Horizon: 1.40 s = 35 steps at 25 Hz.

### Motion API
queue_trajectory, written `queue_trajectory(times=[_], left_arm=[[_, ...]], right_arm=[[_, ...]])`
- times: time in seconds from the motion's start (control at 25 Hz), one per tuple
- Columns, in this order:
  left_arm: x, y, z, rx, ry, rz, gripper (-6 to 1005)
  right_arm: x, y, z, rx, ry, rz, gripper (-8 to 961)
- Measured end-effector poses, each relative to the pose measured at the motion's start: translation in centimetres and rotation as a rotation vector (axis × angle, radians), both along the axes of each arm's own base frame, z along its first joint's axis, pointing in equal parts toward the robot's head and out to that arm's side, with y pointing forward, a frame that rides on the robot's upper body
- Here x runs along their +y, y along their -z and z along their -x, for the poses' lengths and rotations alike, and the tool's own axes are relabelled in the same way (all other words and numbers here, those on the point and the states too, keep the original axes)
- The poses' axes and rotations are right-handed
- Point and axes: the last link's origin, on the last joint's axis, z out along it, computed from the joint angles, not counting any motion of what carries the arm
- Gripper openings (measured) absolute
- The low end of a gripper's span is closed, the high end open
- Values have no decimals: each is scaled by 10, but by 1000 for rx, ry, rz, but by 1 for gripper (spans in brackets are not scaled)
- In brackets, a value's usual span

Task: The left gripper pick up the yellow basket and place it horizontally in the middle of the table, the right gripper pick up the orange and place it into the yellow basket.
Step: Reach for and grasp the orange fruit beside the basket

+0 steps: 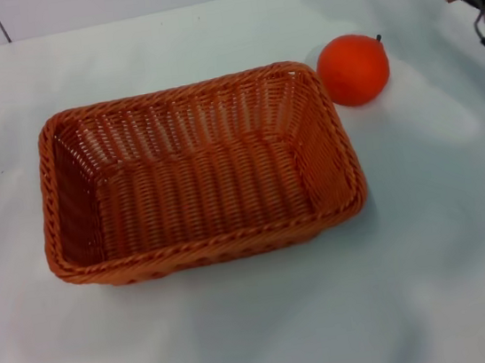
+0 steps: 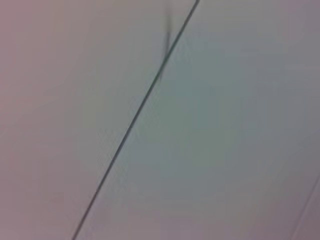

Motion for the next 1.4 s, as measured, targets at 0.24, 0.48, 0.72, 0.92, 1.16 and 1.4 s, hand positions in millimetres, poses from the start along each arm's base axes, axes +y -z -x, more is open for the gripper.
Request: queue_trajectory(times=[0.24,0.48,0.72,0.92,1.16,1.4], left_arm=[[-20,20,-3,85,103,-300,564],[-26,27,-4,80,91,-364,542],[-27,27,-4,73,91,-365,523],[-28,26,-2,63,79,-373,521],[-28,22,2,45,57,-384,520],[-25,22,-1,41,63,-384,520]], right_arm=[[2,-32,9,-56,-9,175,759],[8,-49,35,-221,-9,378,748],[20,-42,55,-376,73,550,736],[24,-21,59,-486,129,629,727],[24,1,54,-566,142,659,716],[25,23,47,-608,153,666,704]])
